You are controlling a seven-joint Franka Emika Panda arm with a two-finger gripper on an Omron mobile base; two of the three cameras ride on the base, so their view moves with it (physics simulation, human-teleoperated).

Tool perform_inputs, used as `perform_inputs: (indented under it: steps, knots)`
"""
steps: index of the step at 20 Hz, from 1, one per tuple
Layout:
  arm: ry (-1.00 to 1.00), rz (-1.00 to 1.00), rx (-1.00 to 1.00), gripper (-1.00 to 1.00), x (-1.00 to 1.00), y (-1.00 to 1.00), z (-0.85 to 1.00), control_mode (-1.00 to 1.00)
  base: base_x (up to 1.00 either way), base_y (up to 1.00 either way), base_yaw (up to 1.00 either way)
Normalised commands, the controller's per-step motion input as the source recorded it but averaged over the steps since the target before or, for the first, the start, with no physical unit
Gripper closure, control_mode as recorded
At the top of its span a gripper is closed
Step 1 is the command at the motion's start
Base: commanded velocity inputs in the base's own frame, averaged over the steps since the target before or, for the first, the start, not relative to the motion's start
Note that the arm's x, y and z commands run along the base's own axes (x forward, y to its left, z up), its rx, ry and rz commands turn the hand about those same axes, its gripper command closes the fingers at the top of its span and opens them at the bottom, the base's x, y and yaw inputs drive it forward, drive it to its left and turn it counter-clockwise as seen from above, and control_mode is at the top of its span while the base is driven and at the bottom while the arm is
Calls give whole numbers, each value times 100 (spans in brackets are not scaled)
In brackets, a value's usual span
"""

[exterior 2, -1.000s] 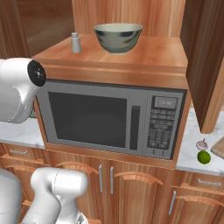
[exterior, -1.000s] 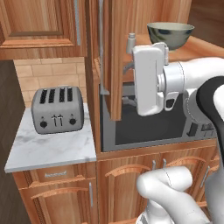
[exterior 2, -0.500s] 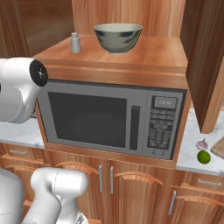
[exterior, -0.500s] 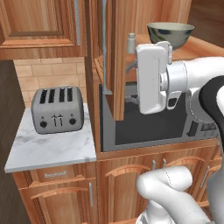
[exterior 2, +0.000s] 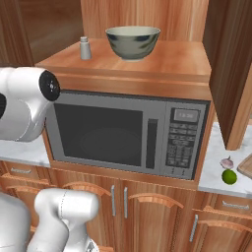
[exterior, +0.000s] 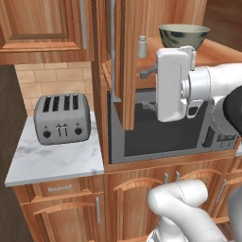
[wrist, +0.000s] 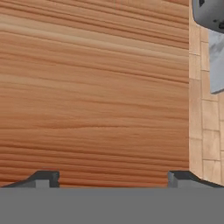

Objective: Open the cabinet. Place the bowl and condiment on the counter. Then place the lime and garlic on the cutting board.

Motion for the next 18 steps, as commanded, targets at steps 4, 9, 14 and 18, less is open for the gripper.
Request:
perform_inputs:
  steps: [4, 9, 14, 18]
  knots:
    - [-14, -3, -3, -100, 10, -32, 0, -100, 0, 0, 0]
    - [-19, -6, -7, -100, 9, -35, 5, -100, 0, 0, 0]
    - [-22, -6, -10, -100, 8, -26, 5, -100, 0, 0, 0]
    - [-23, -6, -11, -100, 4, -24, 2, -100, 0, 0, 0]
